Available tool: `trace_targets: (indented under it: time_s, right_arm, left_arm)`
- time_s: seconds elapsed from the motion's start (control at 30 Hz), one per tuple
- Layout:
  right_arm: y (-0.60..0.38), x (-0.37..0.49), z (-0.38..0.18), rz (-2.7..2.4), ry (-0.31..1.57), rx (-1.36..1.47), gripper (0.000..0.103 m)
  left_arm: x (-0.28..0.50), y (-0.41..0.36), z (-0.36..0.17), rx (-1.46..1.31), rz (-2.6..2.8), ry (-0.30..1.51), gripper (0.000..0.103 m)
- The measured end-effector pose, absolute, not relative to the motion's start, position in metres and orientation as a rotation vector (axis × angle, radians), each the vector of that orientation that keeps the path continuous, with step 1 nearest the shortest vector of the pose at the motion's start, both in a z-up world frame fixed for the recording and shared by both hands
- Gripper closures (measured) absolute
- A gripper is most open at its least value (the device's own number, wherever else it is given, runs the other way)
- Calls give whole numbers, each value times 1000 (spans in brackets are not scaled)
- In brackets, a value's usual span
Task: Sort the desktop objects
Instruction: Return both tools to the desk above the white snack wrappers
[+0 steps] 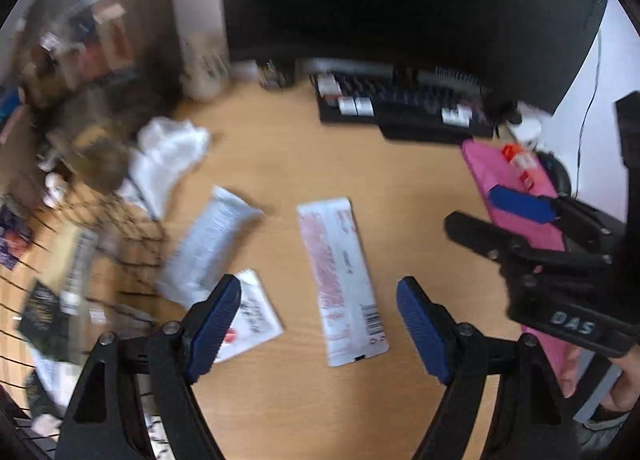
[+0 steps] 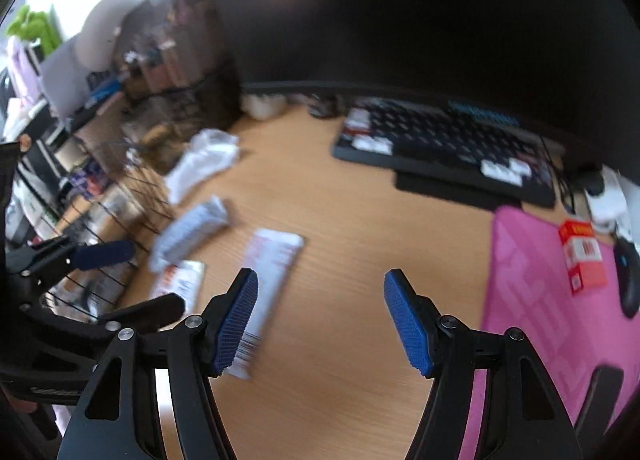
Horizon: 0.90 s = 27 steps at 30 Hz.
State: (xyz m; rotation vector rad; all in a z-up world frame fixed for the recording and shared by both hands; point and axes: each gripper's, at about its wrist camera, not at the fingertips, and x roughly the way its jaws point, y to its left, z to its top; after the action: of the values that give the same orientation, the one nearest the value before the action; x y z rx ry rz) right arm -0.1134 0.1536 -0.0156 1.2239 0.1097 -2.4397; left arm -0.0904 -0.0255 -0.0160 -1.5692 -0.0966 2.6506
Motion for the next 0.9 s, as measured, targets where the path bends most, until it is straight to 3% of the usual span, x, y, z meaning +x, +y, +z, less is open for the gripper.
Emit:
trace_targets:
  time_s: [0.5, 0.73, 0.9]
  right_arm:
    - [207, -138, -67, -2449, 15, 1396, 37]
    - [205, -150, -69, -2465, 23, 1411, 37]
    - [181, -155, -59, -2452, 62, 1352, 37]
  left_arm:
    - [-135, 4, -77, -1704, 2550, -21, 22]
    - [-127, 1, -75, -1647, 2582, 47, 43]
    - [-92, 1, -74, -1637, 2576, 56, 43]
